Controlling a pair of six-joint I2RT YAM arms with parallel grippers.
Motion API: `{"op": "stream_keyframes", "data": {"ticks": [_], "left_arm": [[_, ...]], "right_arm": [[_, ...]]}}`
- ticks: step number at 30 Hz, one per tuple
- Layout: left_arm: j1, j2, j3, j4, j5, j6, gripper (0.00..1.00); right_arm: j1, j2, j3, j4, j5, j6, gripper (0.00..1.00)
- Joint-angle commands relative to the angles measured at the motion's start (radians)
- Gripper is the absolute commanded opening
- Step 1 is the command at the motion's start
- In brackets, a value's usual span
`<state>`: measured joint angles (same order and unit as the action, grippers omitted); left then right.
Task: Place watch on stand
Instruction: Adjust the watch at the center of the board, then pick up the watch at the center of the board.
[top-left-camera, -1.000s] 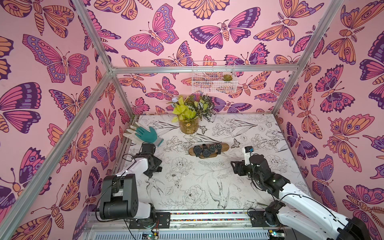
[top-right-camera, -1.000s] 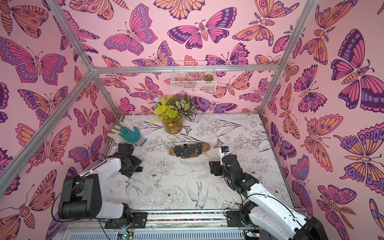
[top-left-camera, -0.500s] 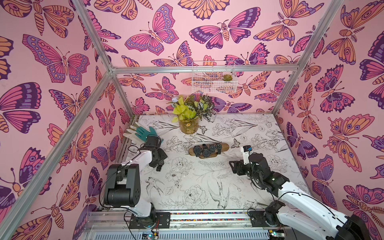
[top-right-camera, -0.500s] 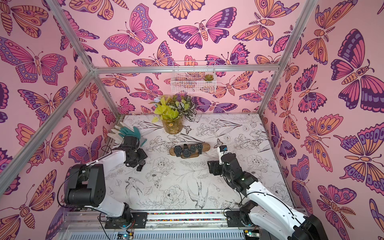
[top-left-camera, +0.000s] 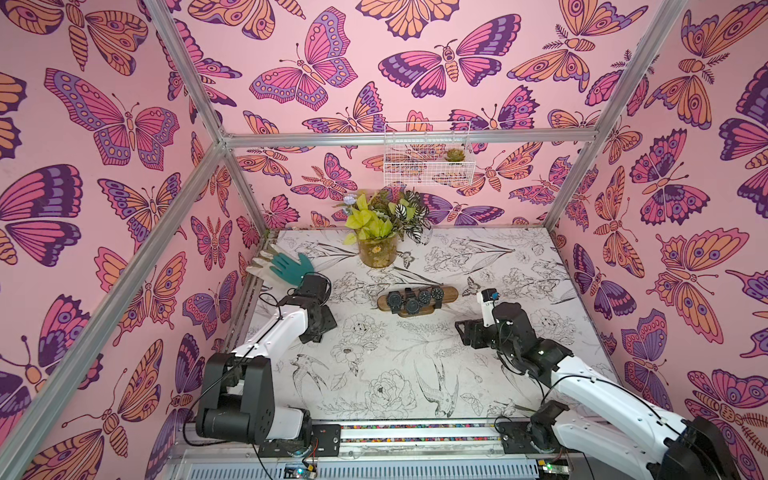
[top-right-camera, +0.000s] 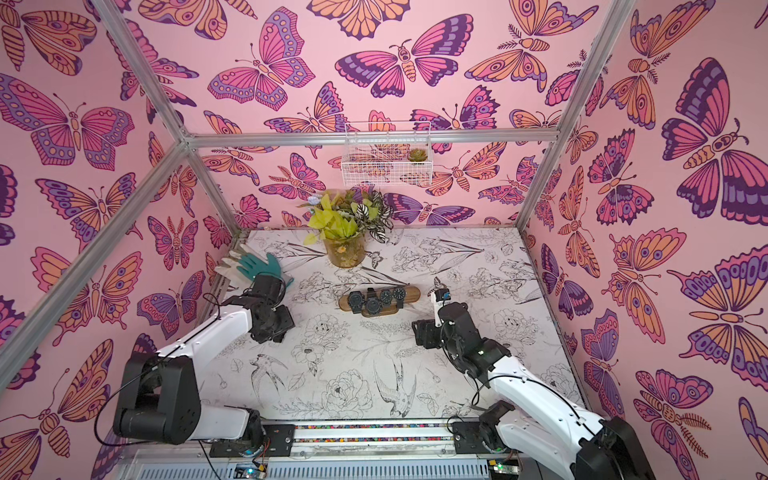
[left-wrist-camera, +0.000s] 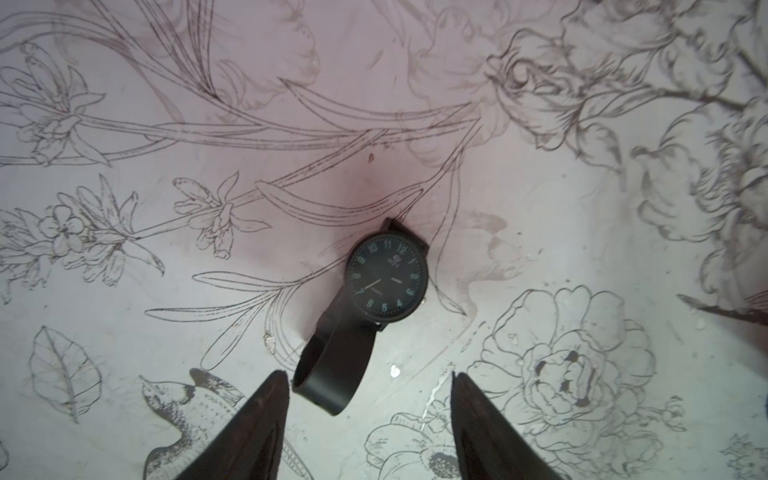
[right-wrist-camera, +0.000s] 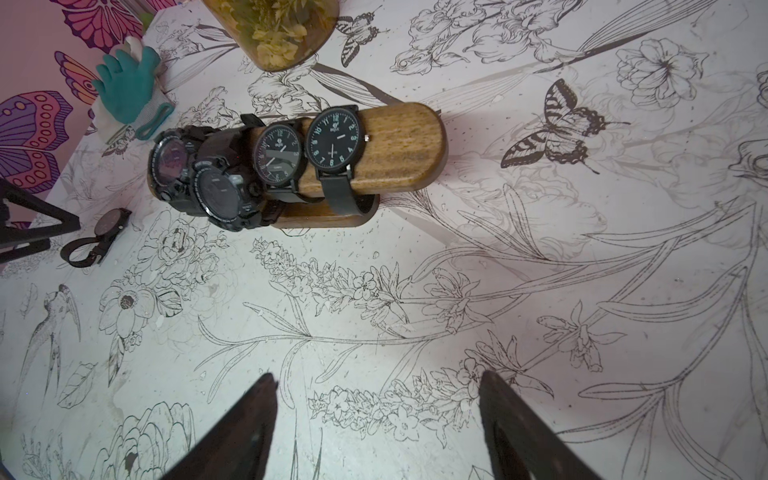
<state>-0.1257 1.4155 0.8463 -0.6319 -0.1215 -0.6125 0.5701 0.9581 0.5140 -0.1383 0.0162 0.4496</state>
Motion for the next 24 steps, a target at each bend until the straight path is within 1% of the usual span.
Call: {"op": "stream_keyframes", "data": {"ticks": [1,5,10,12,15,18,21,24], "left_arm": [[-0.009,0.014,-0.016,-0.063,-0.024,0.039,0.62],[-0.010,0.035,-0.010,-0.061,-0.011,0.053,0.60],[-0.010,0.105,0.010,-0.061,0.018,0.068,0.56],[-0.010,0.124,0.013,-0.069,-0.009,0.065,0.51],[-0.011,0.134,0.018,-0.069,-0.037,0.069,0.51],[-0.010,0.146,0.033,-0.068,-0.039,0.077,0.49],[-0.010,0.165,0.045,-0.063,-0.043,0.082,0.44],[-0.009,0.193,0.055,-0.062,-0.025,0.082,0.44]], "right_arm": [[0.001,0.002,0.035,-0.001,-0.012,0.018,0.78],[0.001,-0.006,0.038,-0.010,-0.009,0.019,0.78],[0.002,-0.021,0.034,-0.020,-0.003,0.019,0.78],[0.001,-0.030,0.033,-0.029,-0.003,0.020,0.78],[0.002,-0.046,0.029,-0.038,0.002,0.019,0.78],[0.002,-0.055,0.027,-0.046,0.006,0.020,0.78],[0.002,-0.063,0.029,-0.053,0.004,0.021,0.78],[0.002,-0.073,0.030,-0.060,0.004,0.022,0.78]]}}
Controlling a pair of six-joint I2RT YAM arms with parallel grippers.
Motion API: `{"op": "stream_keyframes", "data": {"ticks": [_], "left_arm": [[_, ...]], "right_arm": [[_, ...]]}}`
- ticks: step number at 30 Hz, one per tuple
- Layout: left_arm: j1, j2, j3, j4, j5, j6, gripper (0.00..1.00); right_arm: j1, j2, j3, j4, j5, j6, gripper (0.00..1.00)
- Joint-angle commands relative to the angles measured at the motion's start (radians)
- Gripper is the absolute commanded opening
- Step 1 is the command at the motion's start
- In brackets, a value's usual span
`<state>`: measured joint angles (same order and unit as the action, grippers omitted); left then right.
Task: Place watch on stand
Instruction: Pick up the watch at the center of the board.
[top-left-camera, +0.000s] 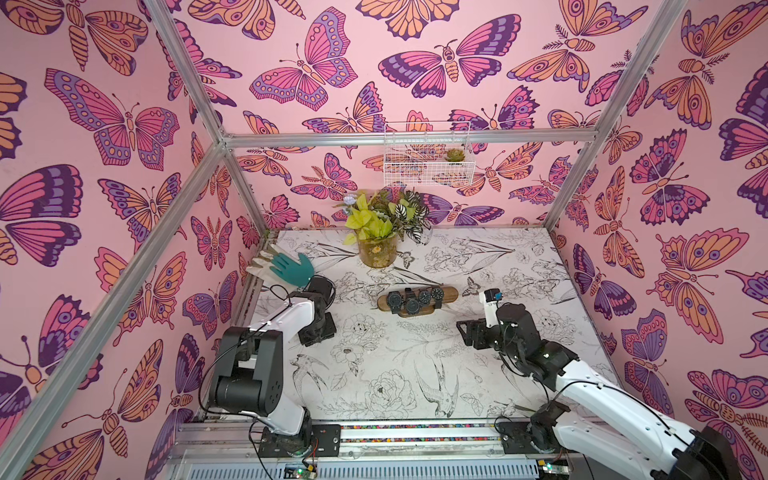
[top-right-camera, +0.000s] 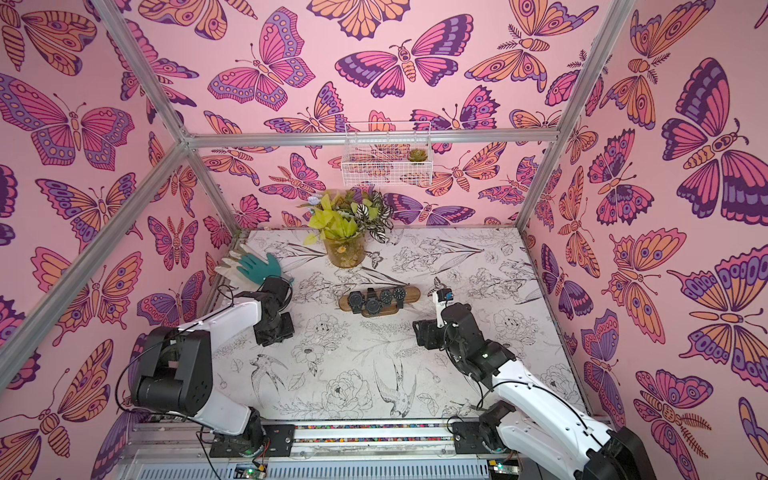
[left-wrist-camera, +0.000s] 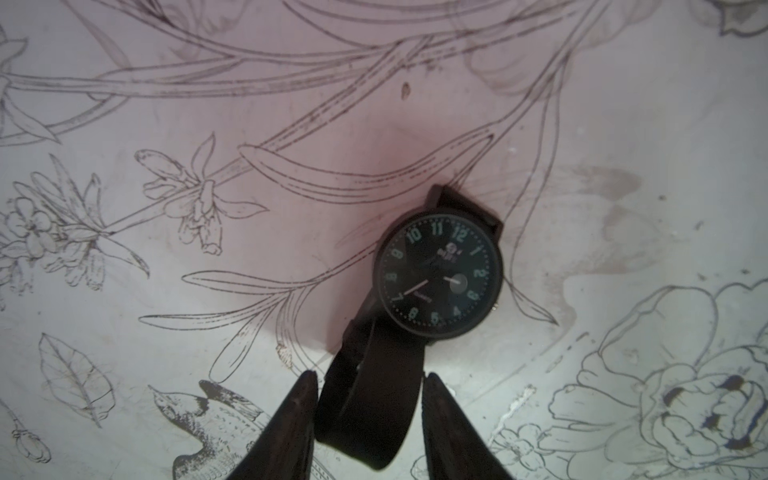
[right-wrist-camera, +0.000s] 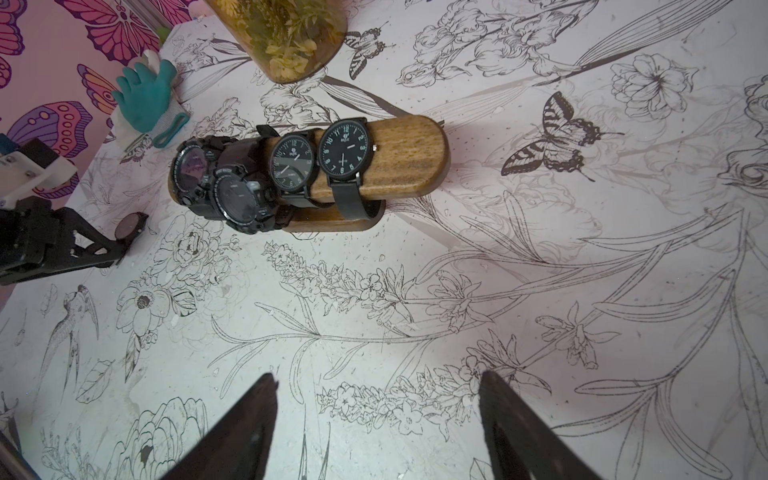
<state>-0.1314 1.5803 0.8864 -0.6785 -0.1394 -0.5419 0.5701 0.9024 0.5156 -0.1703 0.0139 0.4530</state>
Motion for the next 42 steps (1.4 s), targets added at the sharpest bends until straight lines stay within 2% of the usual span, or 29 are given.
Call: {"op": "stream_keyframes", "data": {"ticks": [1,5,14,16,18,22,29,38,42], "left_arm": [[-0.005,0.037,0.018,-0.015,-0.003,0.014,0.44],[-0.006,0.049,0.021,0.000,0.027,0.026,0.43],[-0.032,0.053,0.020,0.028,0.047,0.042,0.31],[-0.039,0.056,0.023,0.028,0.035,0.043,0.30],[-0.048,0.054,0.025,0.028,0.020,0.042,0.24],[-0.084,0.028,0.025,0.036,-0.019,0.041,0.23],[-0.213,-0.038,0.006,0.088,-0.105,0.091,0.22],[-0.489,-0.236,-0.054,0.237,-0.270,0.201,0.21],[-0.634,-0.357,-0.079,0.346,-0.341,0.306,0.21]], "right_arm": [[0.001,-0.021,0.032,-0.035,0.007,0.018,0.78],[0.002,-0.035,0.038,-0.053,0.014,0.013,0.78],[0.002,-0.043,0.037,-0.056,0.008,0.014,0.78],[0.002,-0.047,0.039,-0.061,0.010,0.013,0.78],[0.001,-0.051,0.043,-0.068,0.011,0.010,0.78],[0.001,-0.060,0.043,-0.074,0.016,0.010,0.78],[0.002,-0.056,0.037,-0.081,0.010,0.077,0.78],[0.001,-0.121,0.011,-0.061,-0.036,0.342,0.78],[0.005,-0.182,0.008,-0.033,-0.046,0.452,0.78]]}}
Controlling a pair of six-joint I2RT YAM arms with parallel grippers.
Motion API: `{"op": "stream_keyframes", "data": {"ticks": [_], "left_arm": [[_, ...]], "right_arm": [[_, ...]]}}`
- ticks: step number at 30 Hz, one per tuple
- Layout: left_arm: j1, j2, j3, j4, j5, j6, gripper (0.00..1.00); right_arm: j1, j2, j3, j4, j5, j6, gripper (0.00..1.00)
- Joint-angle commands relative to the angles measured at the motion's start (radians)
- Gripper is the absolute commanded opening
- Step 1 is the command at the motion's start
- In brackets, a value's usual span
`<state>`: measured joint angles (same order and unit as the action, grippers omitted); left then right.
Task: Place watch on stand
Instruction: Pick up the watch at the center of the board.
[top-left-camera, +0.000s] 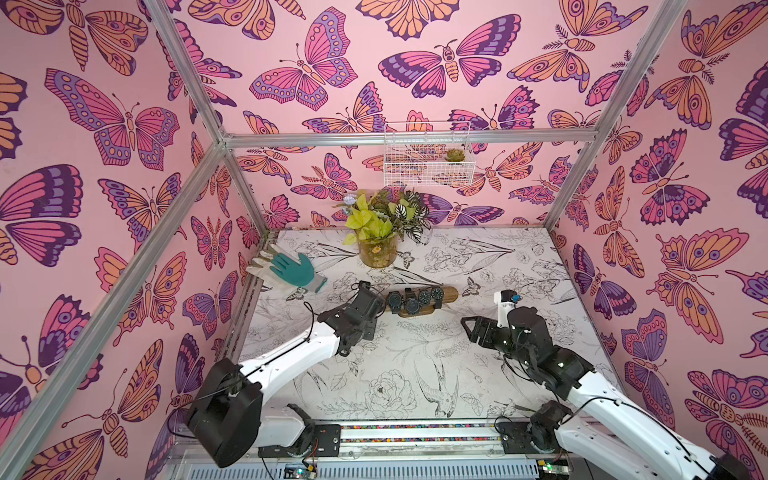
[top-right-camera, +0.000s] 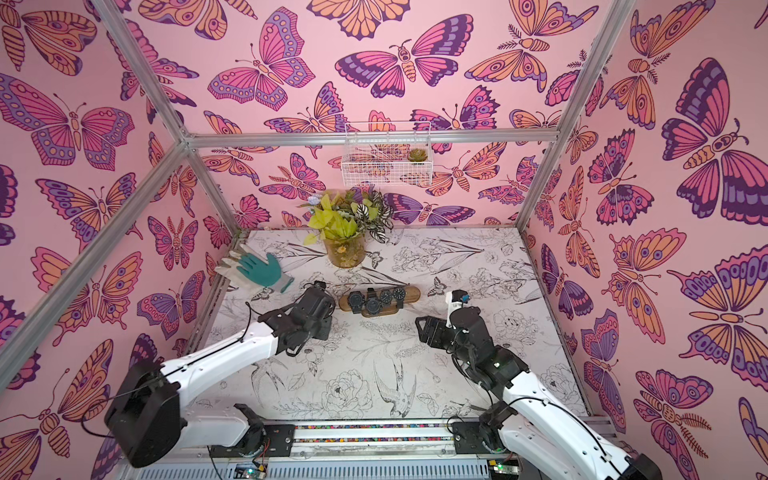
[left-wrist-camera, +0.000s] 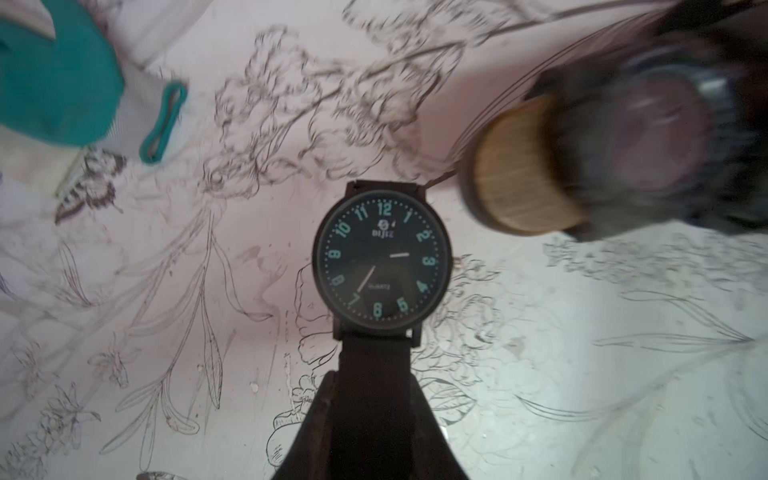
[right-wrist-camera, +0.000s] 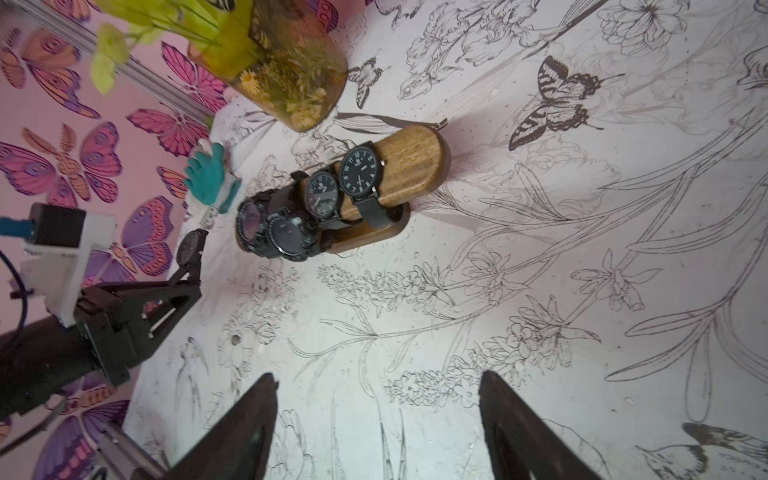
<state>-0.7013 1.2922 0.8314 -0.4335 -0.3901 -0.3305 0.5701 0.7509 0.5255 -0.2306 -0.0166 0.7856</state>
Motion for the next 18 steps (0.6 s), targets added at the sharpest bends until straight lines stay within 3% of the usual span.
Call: {"op": "stream_keyframes", "data": {"ticks": [1,8,18], "left_arm": [[-0.098,-0.090,-0.027,0.128,-0.096,0.124,0.21],[-0.270,-0.168,-0.011,0.286,-0.085,0.283,0.21],[-0.444,-0.042,0.095,0.426,-0.043,0.423,0.20]], "right_arm": [[0.005,-0.046,0.002,0.032,-0.018,0.140,0.78],[0.016,-0.102,0.035,0.145,-0.098,0.234,0.77],[0.078,-0.050,0.058,0.326,-0.151,0.252,0.72]]}}
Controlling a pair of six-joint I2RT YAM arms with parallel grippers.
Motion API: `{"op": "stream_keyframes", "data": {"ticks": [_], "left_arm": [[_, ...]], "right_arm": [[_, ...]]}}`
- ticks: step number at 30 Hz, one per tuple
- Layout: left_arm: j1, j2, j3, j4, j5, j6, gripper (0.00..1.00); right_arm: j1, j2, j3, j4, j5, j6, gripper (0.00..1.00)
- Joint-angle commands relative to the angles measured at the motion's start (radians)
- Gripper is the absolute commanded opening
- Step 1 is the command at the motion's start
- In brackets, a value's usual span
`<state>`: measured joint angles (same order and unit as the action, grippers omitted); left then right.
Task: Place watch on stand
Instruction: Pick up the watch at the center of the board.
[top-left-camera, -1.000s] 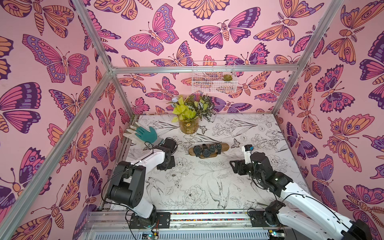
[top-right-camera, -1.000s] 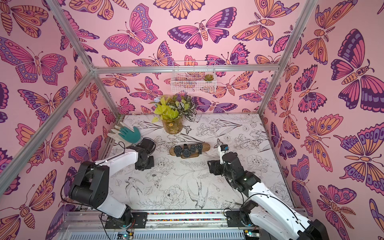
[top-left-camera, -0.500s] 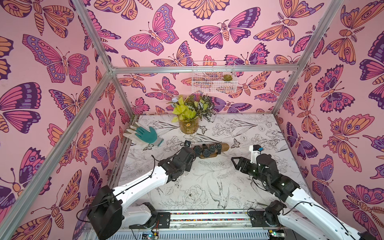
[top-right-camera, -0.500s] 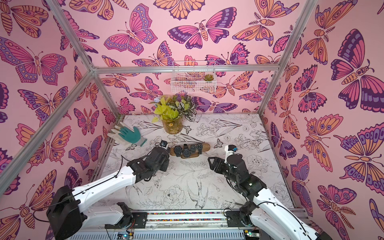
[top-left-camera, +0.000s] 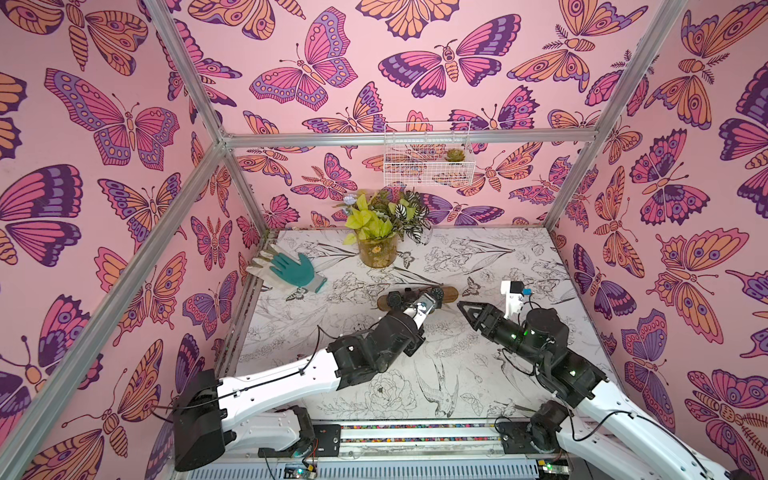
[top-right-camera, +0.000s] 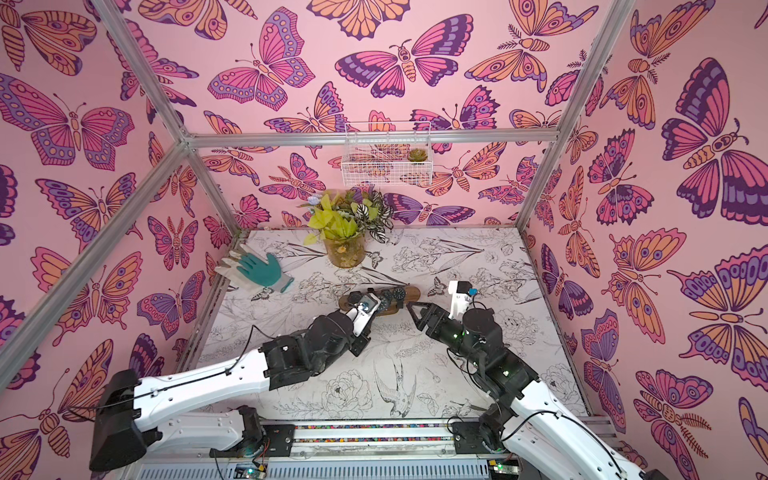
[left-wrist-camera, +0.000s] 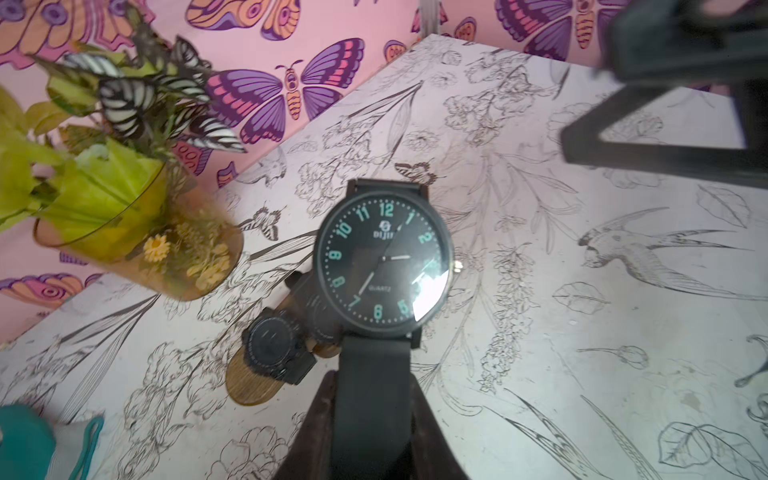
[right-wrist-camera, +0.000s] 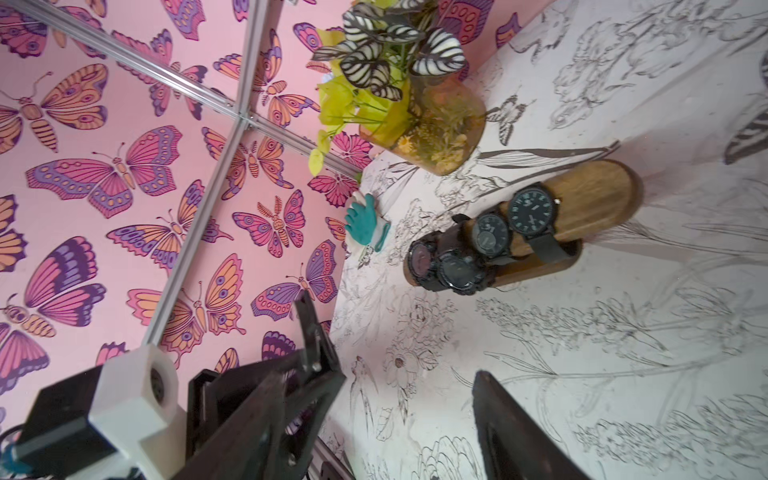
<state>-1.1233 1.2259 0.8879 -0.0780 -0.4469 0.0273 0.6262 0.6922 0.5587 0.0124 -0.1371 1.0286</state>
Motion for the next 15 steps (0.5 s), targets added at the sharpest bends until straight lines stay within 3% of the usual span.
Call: {"op": "stream_keyframes", "data": {"ticks": [1,7,15], "left_arm": [[-0.032,0.036,0.047,0.077,0.020,0.071,0.20],[-0.062,0.102,0.074,0.108,0.050,0.088,0.21],[-0.071,0.118,0.085,0.113,0.072,0.087,0.21]], "right_arm": [[0.033,0.014,0.027,0.090,-0.029,0.001,0.72],[0.058,0.036,0.021,0.092,-0.029,-0.017,0.64],[0.063,0.063,0.033,0.087,-0.060,-0.055,0.34]]}}
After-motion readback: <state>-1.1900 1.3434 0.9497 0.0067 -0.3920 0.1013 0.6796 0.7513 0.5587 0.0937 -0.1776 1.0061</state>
